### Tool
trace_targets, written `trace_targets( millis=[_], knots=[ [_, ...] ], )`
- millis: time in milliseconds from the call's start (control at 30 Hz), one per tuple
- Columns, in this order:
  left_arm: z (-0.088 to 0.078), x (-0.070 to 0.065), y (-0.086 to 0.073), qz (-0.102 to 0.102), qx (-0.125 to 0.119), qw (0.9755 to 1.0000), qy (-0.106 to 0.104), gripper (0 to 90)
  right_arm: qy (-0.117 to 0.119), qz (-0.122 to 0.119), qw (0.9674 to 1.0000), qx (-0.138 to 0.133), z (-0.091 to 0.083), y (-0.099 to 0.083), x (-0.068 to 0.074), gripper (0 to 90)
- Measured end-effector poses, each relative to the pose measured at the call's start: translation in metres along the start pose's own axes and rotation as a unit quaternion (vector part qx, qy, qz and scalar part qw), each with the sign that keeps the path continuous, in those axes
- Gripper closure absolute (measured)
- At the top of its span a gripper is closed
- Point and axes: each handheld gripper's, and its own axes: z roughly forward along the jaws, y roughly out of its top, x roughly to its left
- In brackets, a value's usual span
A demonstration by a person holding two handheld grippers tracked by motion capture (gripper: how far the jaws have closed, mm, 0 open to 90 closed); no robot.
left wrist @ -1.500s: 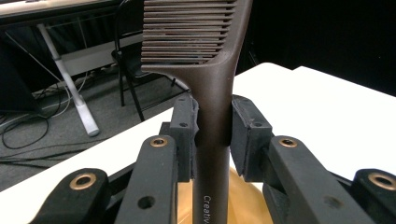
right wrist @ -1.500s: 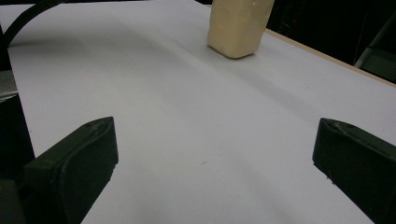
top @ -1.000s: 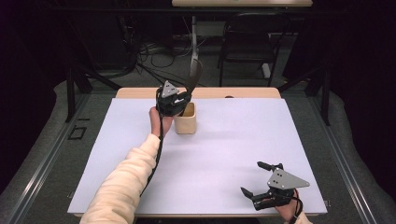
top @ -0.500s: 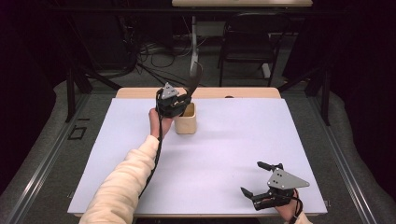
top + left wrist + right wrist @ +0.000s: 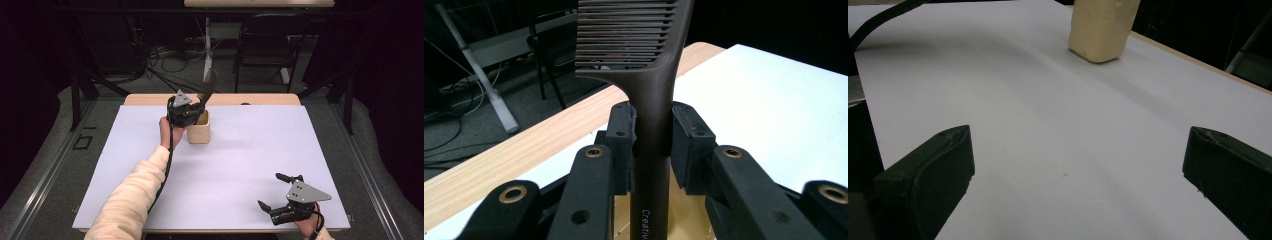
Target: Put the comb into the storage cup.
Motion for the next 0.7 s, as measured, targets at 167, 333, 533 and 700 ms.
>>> trace_targets(
  millis=[167, 333, 533, 700],
  knots=[
    [0.001, 0.0, -0.0016, 0.001, 0.004, 1.0, 0.0, 72.5, 0.0, 0.0, 1.0, 0.0, 0.0, 0.0, 0.0001, 0.0],
    [0.0011, 0.0005, -0.0023, 0.003, 0.008, 1.0, -0.001, 72.5, 0.0, 0.0, 1.0, 0.0, 0.0001, 0.0, 0.0, 0.0],
    [0.0015, -0.0002, -0.003, 0.004, 0.012, 0.9999, -0.004, 72.5, 0.0, -0.001, 1.0, 0.0, 0.0, 0.0, 0.0, 0.0],
    [0.0018, -0.0009, -0.0029, 0.008, 0.015, 0.9998, -0.005, 72.4, 0.0, 0.0, 1.0, 0.0, 0.0, 0.0, 0.0001, 0.0]
  ],
)
